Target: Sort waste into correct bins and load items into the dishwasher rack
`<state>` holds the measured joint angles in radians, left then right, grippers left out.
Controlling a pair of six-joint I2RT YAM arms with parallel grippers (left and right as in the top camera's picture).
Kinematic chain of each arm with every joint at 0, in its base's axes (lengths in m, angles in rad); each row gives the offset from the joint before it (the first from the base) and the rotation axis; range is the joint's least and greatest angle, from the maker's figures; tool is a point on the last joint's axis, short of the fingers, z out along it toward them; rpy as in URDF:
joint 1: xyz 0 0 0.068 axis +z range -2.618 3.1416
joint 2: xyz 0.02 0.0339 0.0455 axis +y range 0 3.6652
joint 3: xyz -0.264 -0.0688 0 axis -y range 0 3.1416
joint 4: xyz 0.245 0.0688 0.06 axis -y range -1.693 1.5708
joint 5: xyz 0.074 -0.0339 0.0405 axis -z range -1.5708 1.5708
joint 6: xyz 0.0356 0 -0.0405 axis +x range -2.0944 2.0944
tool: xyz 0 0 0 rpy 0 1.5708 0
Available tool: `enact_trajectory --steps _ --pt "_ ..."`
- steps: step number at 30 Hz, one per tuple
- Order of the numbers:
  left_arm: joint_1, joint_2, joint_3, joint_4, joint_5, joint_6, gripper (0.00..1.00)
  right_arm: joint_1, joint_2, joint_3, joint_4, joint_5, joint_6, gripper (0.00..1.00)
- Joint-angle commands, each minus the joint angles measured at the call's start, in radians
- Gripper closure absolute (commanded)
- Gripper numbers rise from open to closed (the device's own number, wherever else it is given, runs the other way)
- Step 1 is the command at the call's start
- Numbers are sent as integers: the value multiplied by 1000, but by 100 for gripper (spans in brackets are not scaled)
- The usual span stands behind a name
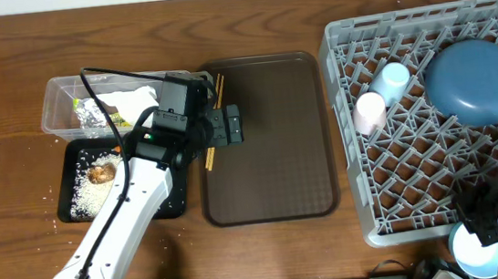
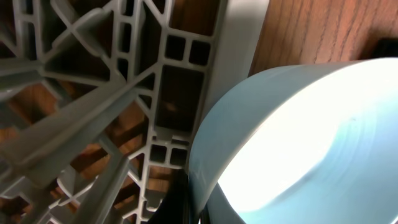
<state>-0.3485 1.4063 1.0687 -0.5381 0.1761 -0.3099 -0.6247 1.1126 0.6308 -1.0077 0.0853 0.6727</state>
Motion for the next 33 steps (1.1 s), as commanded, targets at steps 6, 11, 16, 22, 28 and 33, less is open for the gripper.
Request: enact_trajectory --steps 6,11,16,22,28,33 --pt "3 10 26 1 -13 9 2 7 -37 93 -66 -124 -88 99" --pt "3 10 26 1 -13 10 2 7 -107 185 -155 -127 -109 99" --pt "3 10 26 1 -13 9 2 7 -196 217 -193 -171 -114 99" --pt "3 10 26 1 -13 10 2 7 -266 218 -109 -457 -177 99" --pt "3 10 26 1 -13 9 2 7 -275 218 -17 -564 -204 99" --pt "3 10 26 1 -13 9 2 7 -261 215 -34 -508 -257 99"
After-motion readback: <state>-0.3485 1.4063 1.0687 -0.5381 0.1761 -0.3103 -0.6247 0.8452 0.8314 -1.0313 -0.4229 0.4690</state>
